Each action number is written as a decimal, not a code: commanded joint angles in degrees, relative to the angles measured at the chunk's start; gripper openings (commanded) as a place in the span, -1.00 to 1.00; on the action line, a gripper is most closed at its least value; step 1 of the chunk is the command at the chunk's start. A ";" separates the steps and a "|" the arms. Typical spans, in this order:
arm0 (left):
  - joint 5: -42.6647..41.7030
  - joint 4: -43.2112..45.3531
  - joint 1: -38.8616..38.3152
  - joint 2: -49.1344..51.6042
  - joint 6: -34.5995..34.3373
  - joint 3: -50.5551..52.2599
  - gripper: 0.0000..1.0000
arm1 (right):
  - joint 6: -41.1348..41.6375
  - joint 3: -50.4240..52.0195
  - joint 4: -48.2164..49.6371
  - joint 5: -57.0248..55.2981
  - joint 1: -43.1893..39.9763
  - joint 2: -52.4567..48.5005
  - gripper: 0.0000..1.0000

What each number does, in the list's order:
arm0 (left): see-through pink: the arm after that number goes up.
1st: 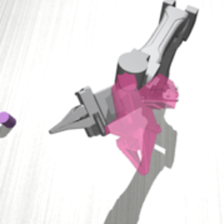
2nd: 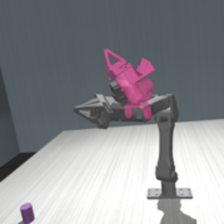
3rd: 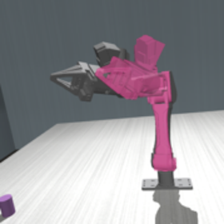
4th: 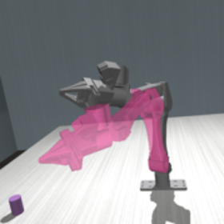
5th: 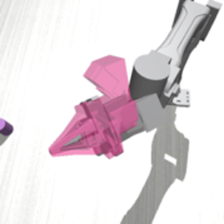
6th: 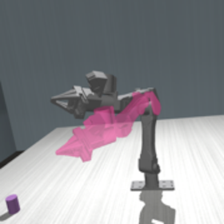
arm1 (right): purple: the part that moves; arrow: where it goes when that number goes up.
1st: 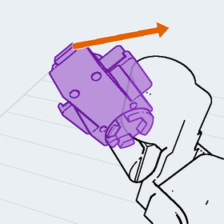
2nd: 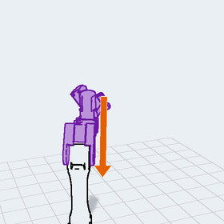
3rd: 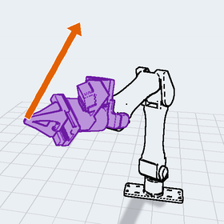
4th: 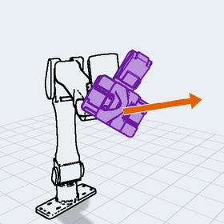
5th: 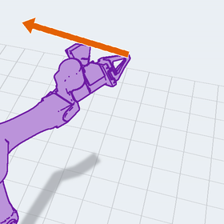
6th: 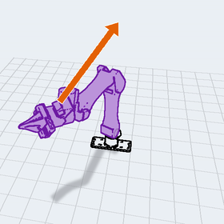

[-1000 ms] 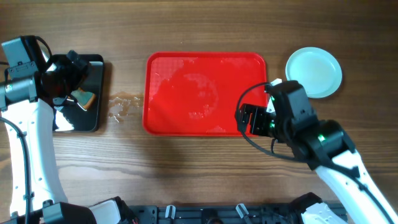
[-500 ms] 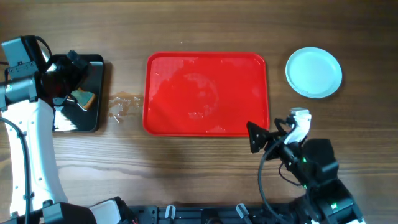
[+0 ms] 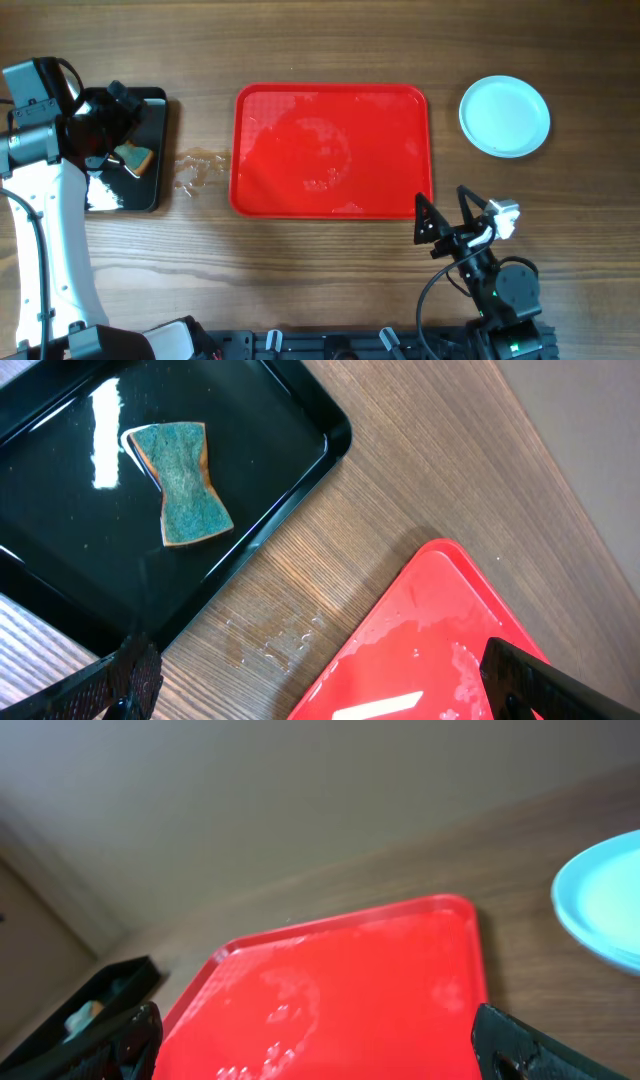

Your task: Clean dirty plates on tray and stack at the side

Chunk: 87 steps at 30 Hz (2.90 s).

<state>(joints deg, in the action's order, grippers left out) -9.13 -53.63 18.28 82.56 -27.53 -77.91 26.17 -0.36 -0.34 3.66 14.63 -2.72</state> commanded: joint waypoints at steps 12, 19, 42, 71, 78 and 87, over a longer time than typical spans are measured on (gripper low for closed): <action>-0.66 -0.02 0.22 -0.26 0.09 -0.11 1.00 | -5.18 0.07 0.46 -0.68 -15.37 2.56 0.99; -0.66 -0.02 0.22 -0.26 0.09 -0.11 1.00 | -16.37 0.07 0.31 -0.26 -21.66 2.56 1.00; -0.66 -0.02 0.22 -0.26 0.09 -0.11 1.00 | -24.50 0.07 0.20 -0.26 -21.90 2.58 0.99; -0.66 -0.02 0.22 -0.26 0.09 -0.11 1.00 | -24.46 0.07 0.15 -0.24 -21.88 2.58 1.00; -0.66 -0.02 0.22 -0.26 0.09 -0.11 1.00 | -24.55 0.07 0.15 -0.26 -21.88 2.58 1.00; -0.66 -0.02 0.22 -0.26 0.09 -0.11 1.00 | -24.63 0.07 0.31 -0.26 -21.88 2.58 0.99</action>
<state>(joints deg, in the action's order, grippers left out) -9.13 -53.65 18.28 82.56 -27.53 -77.91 1.02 -0.36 -0.14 3.38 -6.96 -1.10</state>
